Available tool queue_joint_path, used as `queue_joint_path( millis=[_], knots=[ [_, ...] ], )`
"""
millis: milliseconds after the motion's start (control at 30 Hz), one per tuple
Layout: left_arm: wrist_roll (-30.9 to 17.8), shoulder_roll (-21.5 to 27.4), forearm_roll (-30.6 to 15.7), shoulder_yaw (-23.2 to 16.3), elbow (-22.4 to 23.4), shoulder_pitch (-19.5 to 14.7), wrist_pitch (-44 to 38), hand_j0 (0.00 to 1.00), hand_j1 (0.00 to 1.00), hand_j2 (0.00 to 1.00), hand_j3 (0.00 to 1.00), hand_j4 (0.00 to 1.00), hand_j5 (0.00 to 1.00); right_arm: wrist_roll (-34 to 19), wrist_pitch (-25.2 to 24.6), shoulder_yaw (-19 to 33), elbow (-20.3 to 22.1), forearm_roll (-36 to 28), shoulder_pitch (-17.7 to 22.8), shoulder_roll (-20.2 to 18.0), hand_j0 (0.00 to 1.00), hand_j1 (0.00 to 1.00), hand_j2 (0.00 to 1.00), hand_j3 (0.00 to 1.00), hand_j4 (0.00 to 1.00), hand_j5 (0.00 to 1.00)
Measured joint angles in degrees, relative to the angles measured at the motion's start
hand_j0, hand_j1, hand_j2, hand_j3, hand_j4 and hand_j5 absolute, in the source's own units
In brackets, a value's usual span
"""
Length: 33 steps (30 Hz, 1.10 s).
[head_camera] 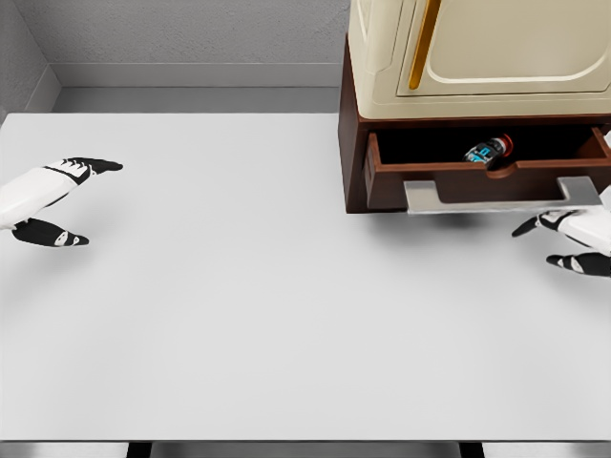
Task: Put the switch into the drawer with left arm, and close the drawer with right arm
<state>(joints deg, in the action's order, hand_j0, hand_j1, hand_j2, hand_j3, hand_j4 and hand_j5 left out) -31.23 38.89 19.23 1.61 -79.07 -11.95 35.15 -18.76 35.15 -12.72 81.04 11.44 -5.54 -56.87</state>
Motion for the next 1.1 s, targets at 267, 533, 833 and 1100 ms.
queue_joint_path(
  millis=[267,533,833,1100],
  knots=[
    [0.00,-0.01,0.01,0.02,0.01,0.00,0.00,1.00,1.00,1.00,1.00,1.00,1.00,-0.86,-0.03,-1.04,-0.33,-0.69,0.53,0.14,0.70,0.70,0.70,0.70,0.70,0.70],
    [0.00,-0.01,0.00,-0.01,0.00,0.00,0.00,1.00,1.00,1.00,1.00,1.00,1.00,-0.59,-0.03,0.32,2.85,-1.83,2.90,-2.26,0.64,0.64,0.64,0.64,0.64,0.64],
    [0.00,-0.09,0.00,0.01,-0.01,0.00,0.00,1.00,1.00,1.00,1.00,1.00,1.00,-0.29,-0.03,10.35,11.08,-2.19,18.02,-5.20,0.61,0.61,0.61,0.61,0.61,0.61],
    [0.00,-0.09,0.00,0.00,0.00,0.00,0.00,1.00,1.00,1.00,1.00,1.00,1.00,-0.33,-0.05,17.20,16.81,-2.51,18.19,-5.56,0.62,0.62,0.62,0.62,0.62,0.62]
  ],
)
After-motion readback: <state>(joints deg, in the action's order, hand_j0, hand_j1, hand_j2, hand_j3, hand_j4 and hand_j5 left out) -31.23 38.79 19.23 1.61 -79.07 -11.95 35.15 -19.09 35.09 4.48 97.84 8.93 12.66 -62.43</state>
